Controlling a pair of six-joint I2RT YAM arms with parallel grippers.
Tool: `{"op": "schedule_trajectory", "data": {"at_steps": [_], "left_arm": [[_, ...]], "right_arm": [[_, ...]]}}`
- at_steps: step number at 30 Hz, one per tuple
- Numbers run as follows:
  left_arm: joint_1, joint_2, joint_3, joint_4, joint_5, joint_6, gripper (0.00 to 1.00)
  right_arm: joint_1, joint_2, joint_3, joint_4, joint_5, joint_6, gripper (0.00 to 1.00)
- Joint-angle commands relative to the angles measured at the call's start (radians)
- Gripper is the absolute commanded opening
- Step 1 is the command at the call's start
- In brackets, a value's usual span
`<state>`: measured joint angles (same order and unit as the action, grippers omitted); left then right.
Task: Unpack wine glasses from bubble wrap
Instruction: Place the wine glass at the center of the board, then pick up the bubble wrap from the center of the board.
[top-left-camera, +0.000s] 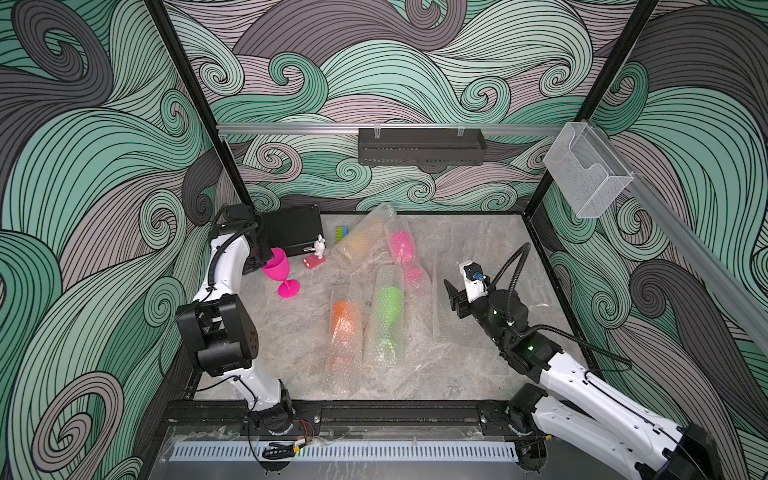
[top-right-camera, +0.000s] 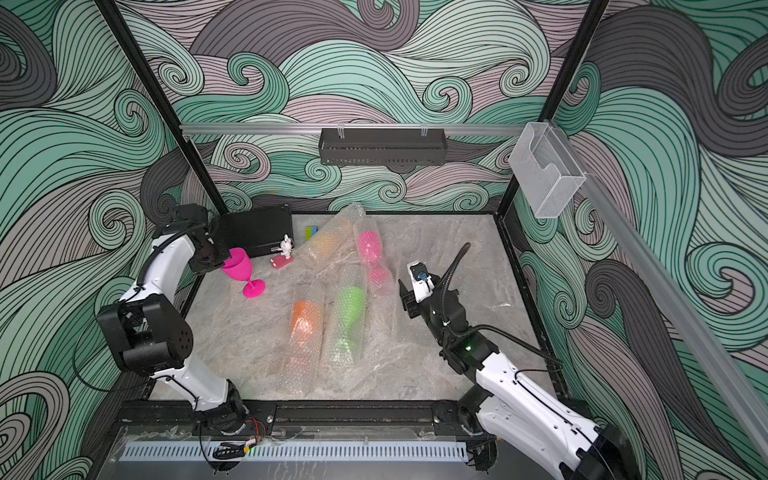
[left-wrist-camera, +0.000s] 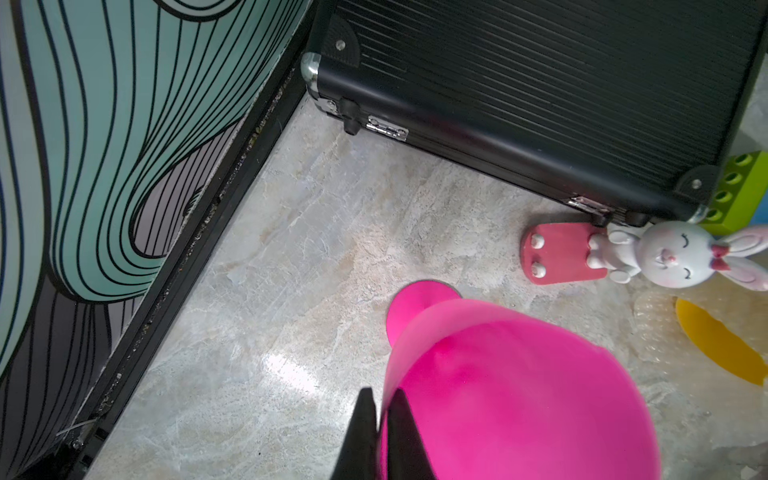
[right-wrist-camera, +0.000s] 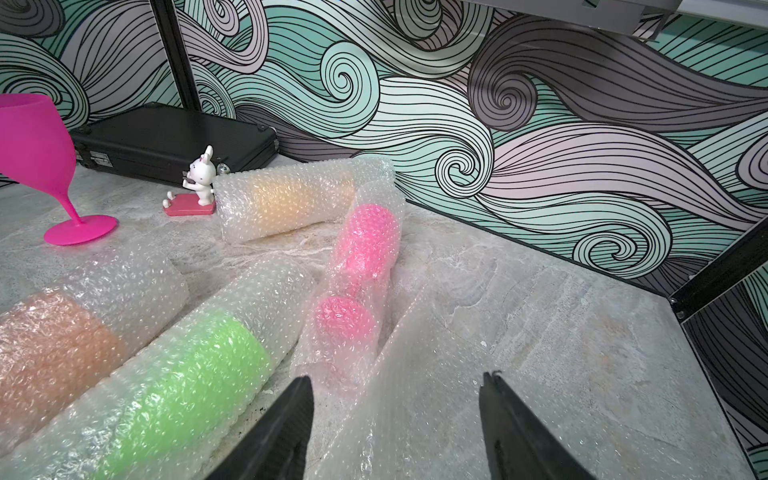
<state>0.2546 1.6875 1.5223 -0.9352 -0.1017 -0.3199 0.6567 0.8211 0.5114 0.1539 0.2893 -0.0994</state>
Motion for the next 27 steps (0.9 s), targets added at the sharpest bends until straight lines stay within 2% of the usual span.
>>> {"op": "schedule_trajectory", "data": {"at_steps": [1, 13, 18, 21, 27], "left_arm": [[0.007, 0.006, 0.037, -0.029, 0.032, -0.001, 0.15], [0.007, -0.007, 0.129, -0.083, 0.045, 0.02, 0.34], [0.002, -0.063, 0.158, -0.064, 0.108, 0.034, 0.44], [-0.034, -0.104, 0.177, -0.053, 0.115, 0.029, 0.48], [-0.161, -0.18, 0.143, -0.014, 0.122, 0.009, 0.49]], "right_arm": [[-0.005, 0.003, -0.011, 0.017, 0.017, 0.01, 0.67], [-0.006, -0.002, -0.012, 0.009, 0.011, 0.017, 0.67], [-0.006, 0.012, 0.0, -0.001, 0.0, 0.025, 0.67], [-0.007, 0.031, 0.019, -0.016, -0.016, 0.046, 0.67], [-0.008, 0.09, 0.082, -0.088, -0.07, 0.116, 0.66]]}}
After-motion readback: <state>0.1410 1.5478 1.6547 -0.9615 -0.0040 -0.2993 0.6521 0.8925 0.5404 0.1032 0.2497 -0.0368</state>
